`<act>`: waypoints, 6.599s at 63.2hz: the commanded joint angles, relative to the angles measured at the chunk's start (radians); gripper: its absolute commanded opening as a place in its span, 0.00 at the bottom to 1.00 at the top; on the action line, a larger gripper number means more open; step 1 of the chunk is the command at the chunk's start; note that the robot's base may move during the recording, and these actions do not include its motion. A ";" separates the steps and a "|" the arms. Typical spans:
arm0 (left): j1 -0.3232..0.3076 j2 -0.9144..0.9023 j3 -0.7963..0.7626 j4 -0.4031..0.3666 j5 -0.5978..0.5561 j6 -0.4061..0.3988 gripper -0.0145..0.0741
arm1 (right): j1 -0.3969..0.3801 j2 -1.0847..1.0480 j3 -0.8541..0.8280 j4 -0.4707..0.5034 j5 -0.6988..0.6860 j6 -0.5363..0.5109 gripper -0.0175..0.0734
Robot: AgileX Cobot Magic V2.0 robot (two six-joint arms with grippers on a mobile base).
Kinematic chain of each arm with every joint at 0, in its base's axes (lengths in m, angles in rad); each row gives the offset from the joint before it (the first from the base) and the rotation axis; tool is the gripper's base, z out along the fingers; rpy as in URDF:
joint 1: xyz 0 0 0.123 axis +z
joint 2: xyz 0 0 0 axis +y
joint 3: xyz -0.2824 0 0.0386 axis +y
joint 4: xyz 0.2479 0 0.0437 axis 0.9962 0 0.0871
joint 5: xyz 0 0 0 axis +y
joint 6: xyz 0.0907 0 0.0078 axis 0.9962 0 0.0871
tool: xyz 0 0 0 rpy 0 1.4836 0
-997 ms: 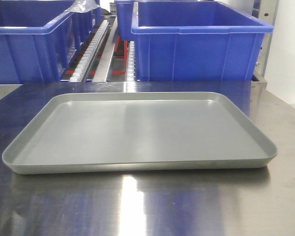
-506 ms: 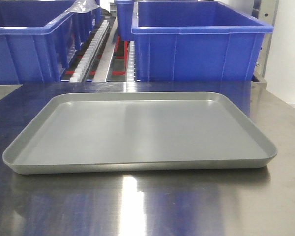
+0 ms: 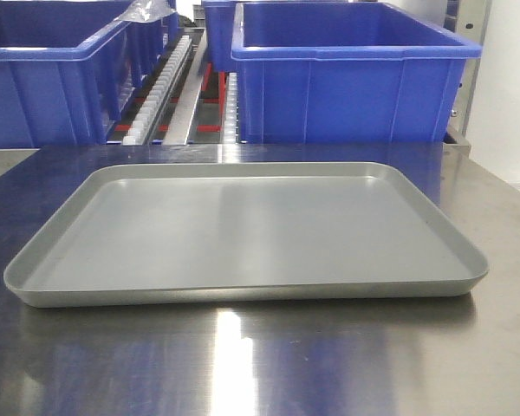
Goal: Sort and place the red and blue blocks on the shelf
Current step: 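Hold both cubes raised while the base backs away from the table, then turn the base toward the aisle holding both cubes, then drive the base down the aisle carrying both cubes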
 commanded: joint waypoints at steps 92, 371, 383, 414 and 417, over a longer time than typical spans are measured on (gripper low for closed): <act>0.002 0.005 -0.028 -0.009 -0.085 -0.004 0.30 | -0.002 -0.002 -0.031 -0.004 -0.085 0.001 0.25; 0.002 0.005 -0.028 -0.009 -0.085 -0.004 0.30 | -0.002 -0.002 -0.031 -0.004 -0.085 0.001 0.25; 0.002 0.005 -0.028 -0.009 -0.085 -0.004 0.30 | -0.002 -0.002 -0.031 -0.004 -0.085 0.001 0.25; 0.002 0.005 -0.028 -0.009 -0.085 -0.004 0.30 | -0.002 -0.002 -0.031 -0.004 -0.085 0.001 0.25; 0.002 0.005 -0.028 -0.009 -0.085 -0.004 0.30 | -0.002 -0.002 -0.031 -0.004 -0.085 0.001 0.25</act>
